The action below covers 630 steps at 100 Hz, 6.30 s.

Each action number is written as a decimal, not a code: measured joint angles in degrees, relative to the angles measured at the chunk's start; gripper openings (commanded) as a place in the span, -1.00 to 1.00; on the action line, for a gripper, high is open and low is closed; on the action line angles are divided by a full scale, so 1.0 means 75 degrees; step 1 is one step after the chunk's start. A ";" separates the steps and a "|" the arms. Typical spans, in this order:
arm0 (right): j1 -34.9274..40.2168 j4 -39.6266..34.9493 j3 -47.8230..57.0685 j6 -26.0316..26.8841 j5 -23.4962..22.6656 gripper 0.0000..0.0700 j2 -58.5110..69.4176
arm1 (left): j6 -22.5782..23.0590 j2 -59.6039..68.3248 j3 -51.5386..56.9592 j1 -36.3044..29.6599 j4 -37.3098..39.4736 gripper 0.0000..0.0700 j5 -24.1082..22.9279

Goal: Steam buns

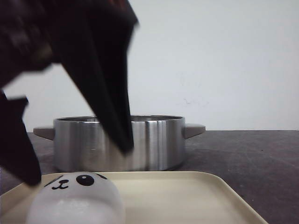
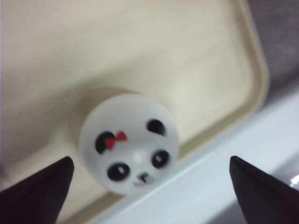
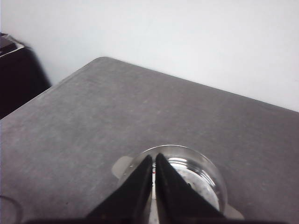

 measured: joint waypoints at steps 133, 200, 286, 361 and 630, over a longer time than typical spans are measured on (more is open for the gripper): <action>0.0149 -0.0294 0.0000 -0.0006 0.0224 -0.99 -0.0015 | 0.2078 -0.0758 0.3063 0.1192 -0.0615 -0.98 -0.1877; 0.0195 -0.0259 0.0000 -0.0006 0.0227 -0.99 -0.0015 | 0.2888 0.2649 0.3418 0.3334 -0.0720 -0.98 -0.1174; 0.0187 -0.0399 -0.0006 -0.0201 0.1230 -0.99 -0.0015 | 0.2792 0.2189 0.5015 0.3369 -0.1040 0.52 -0.0909; 0.0085 0.3995 -0.3357 -0.0804 0.1542 -0.98 -0.0015 | 0.3086 -0.3646 0.5045 0.3570 -0.2363 -1.00 -0.3255; -0.7746 0.5109 -1.3068 -0.1116 -0.2702 -0.99 -0.9343 | 0.3089 -0.4549 0.5030 0.3587 -0.3308 -1.00 -0.3826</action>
